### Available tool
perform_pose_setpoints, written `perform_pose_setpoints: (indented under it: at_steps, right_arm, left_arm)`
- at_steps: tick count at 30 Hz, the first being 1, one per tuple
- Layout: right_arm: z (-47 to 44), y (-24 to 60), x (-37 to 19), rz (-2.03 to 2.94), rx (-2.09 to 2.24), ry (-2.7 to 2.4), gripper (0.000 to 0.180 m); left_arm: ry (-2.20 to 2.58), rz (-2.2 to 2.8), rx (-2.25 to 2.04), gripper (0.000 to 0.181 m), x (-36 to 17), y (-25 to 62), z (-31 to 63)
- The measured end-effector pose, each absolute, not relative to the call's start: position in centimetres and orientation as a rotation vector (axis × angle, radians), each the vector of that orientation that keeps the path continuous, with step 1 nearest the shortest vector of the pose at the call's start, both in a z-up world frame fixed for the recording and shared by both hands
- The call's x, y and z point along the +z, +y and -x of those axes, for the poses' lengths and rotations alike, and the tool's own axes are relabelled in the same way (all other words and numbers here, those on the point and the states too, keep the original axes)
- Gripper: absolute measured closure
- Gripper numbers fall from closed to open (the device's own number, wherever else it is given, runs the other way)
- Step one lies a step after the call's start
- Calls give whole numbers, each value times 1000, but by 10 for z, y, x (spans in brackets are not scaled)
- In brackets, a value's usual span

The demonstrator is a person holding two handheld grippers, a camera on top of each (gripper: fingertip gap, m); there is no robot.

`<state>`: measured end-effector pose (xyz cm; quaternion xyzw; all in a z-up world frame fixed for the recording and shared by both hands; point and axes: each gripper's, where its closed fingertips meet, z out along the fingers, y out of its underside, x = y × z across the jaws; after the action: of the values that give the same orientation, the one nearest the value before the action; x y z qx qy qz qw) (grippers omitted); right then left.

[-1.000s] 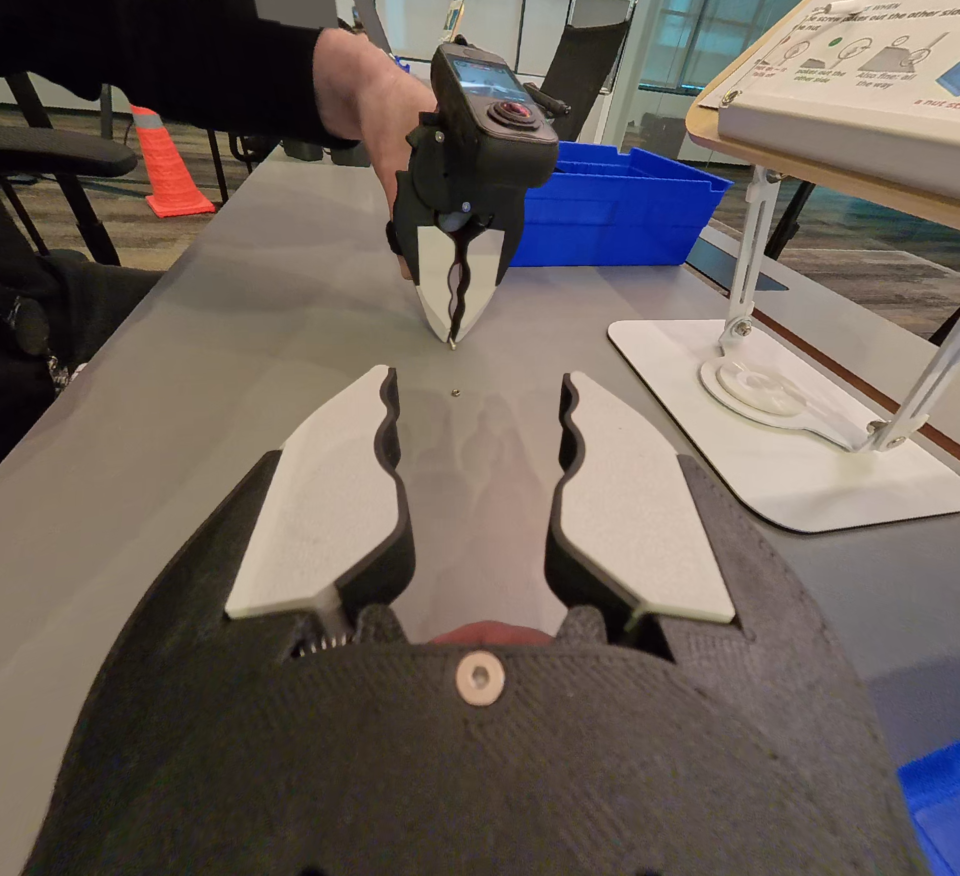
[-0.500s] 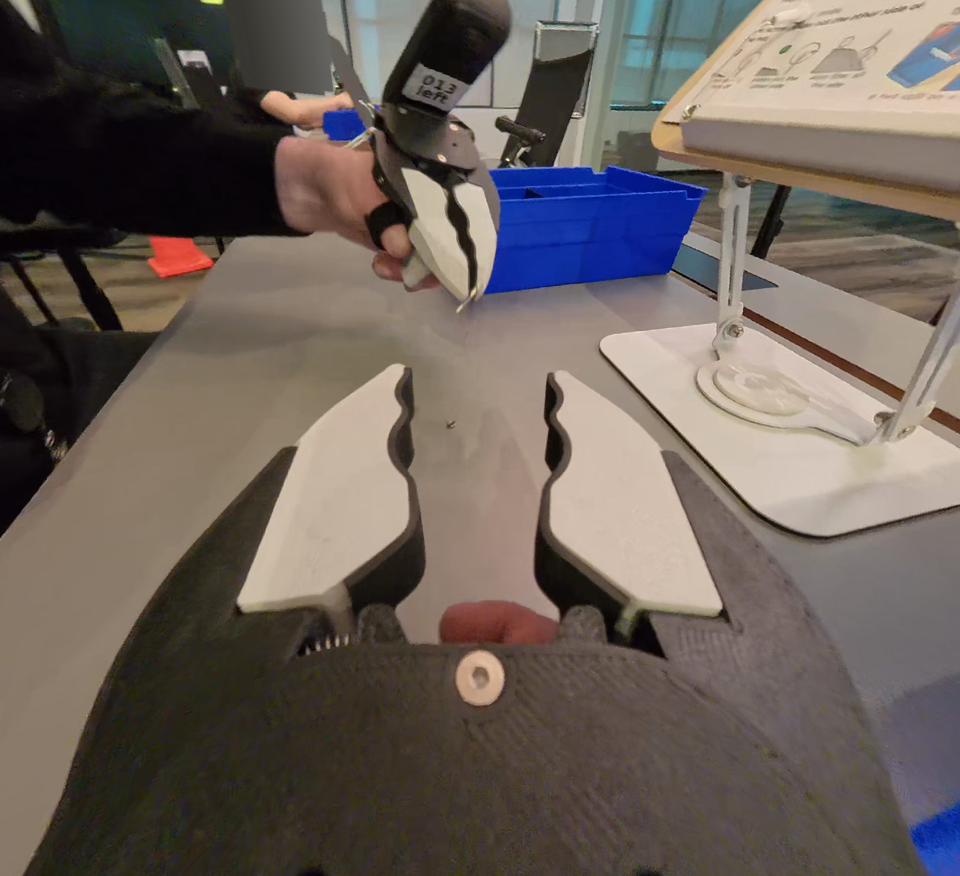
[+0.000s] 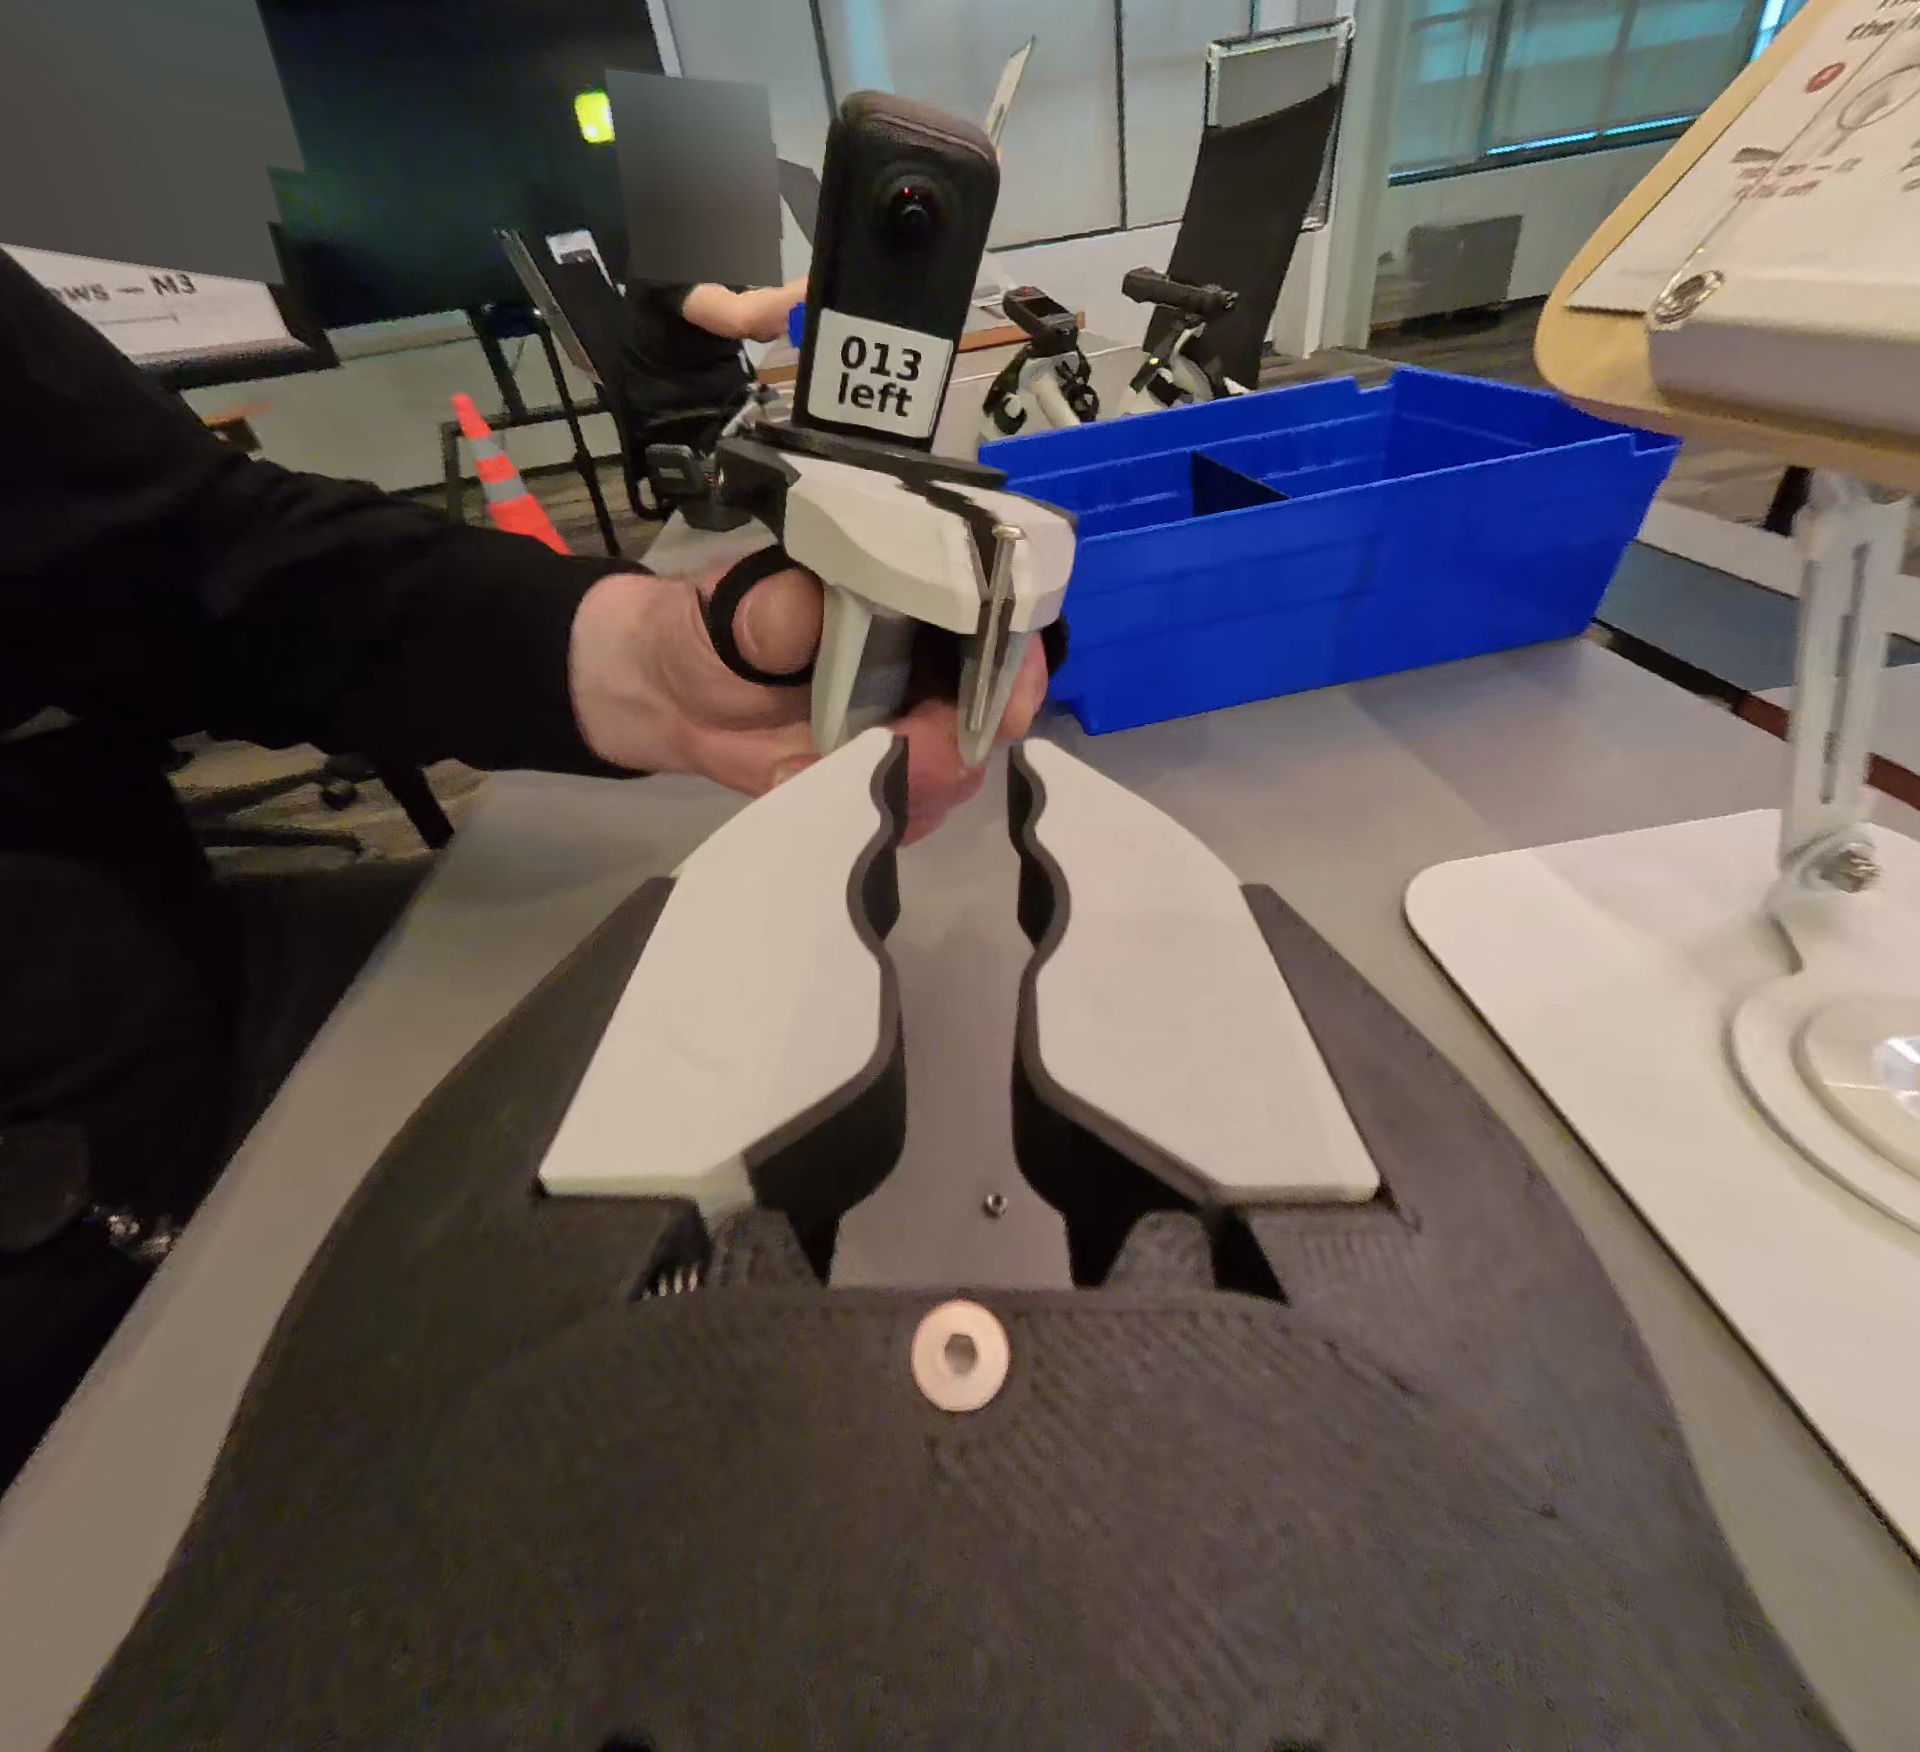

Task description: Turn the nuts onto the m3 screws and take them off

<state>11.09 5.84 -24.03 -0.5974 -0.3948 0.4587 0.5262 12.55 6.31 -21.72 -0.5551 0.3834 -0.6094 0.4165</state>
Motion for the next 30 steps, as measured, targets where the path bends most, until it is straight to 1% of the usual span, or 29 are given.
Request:
perform_pose_setpoints:
  at_steps: [2,3,5,6,13,17,19,23,27,30]
  right_arm:
    - [-108,59,-238,1420,1129,-932,161]
    - [-107,58,-235,1407,1150,-918,164]
    - [-106,59,-235,1404,1156,-912,175]
    - [-105,59,-236,1406,1147,-916,177]
    - [-109,59,-236,1428,1099,-956,178]
    - [-121,60,-240,1507,910,-1111,178]
    - [-124,58,-242,1542,780,-1223,178]
    - [-122,52,-251,1569,558,-1448,178]
    - [-114,44,-259,1571,425,-1604,178]
    - [-107,38,-260,1552,342,-1670,178]
  left_arm:
    - [951,1379,-1568,180,-217,60,-125]
    - [954,1382,-1560,180,-219,59,-126]
    - [948,1376,-1568,179,-220,58,-125]
    - [930,1368,-1582,180,-218,59,-124]
    - [954,1375,-1565,178,-219,58,-122]
    - [1065,1440,-1382,151,-226,59,-113]
    - [1133,1446,-1270,146,-227,55,-109]
    - [1214,1436,-1121,148,-223,48,-104]
    - [1365,1441,-945,148,-231,36,-104]
    - [1447,1438,-844,154,-238,27,-103]
